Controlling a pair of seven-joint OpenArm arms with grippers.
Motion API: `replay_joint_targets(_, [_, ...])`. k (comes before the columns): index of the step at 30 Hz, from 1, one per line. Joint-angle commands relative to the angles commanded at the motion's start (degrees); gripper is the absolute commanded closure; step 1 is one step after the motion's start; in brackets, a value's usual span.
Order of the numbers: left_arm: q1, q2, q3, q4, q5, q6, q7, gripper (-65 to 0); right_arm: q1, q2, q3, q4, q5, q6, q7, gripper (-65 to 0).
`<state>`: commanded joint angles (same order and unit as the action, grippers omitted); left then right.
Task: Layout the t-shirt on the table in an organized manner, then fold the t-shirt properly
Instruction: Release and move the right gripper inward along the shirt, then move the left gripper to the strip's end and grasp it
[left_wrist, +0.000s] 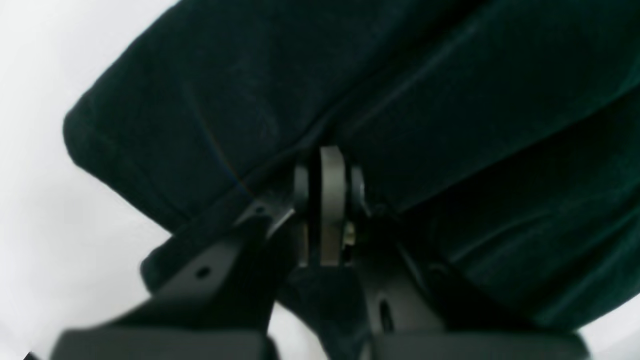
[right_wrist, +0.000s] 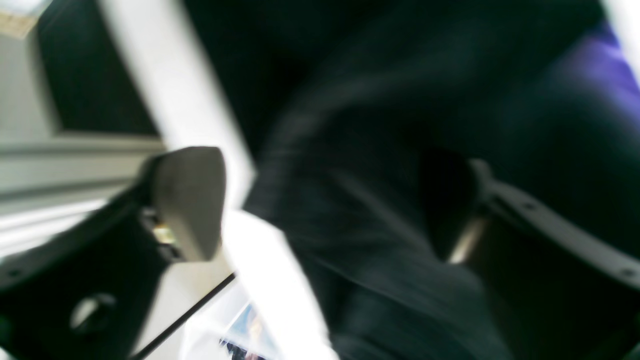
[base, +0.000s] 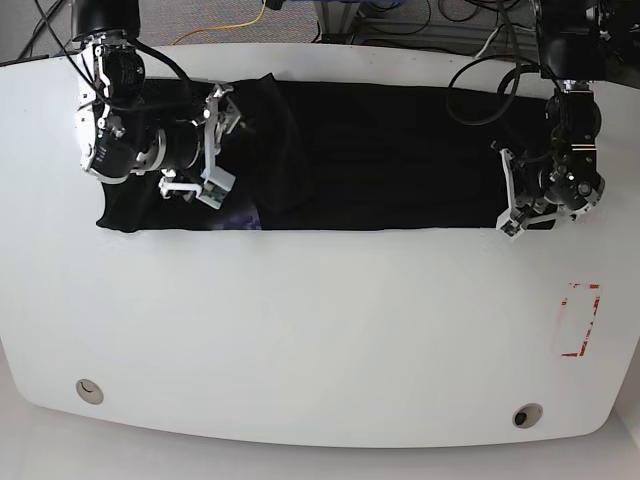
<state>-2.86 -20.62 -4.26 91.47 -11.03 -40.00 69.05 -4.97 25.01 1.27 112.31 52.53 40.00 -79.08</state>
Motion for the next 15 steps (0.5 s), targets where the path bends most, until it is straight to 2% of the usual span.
replay_joint_targets(2, [0.0,0.0,0.0,2.46,0.0,0.0,0.0,-2.2,0.0,0.0,0.0,0.0,-0.09,0.0,1.76,-28.1])
replay_joint_targets(3, [0.09,0.0,0.0,4.22,0.0,0.0,0.0,-2.2,-0.18,0.0,0.0,-0.26,-0.26,0.0,2.29,-20.9])
replay_joint_targets(6, [0.09,0.0,0.0,7.21,0.0,0.0,0.09,-2.2,-0.35,-0.35,0.09,-2.29,-1.76,0.0,2.55,-7.5])
replay_joint_targets(10, [0.09,-0.18,0.18,7.47,0.18,0.0,0.18,-2.2,-0.79,-2.46,0.09,-5.71,-4.4,0.0,2.64,-5.1])
replay_joint_targets(15, [0.09,-0.26,0.18,7.74,0.18,0.0,0.18,-2.2,-1.76,-3.43,0.0,-8.09,-10.9,0.0,7.38,-7.3])
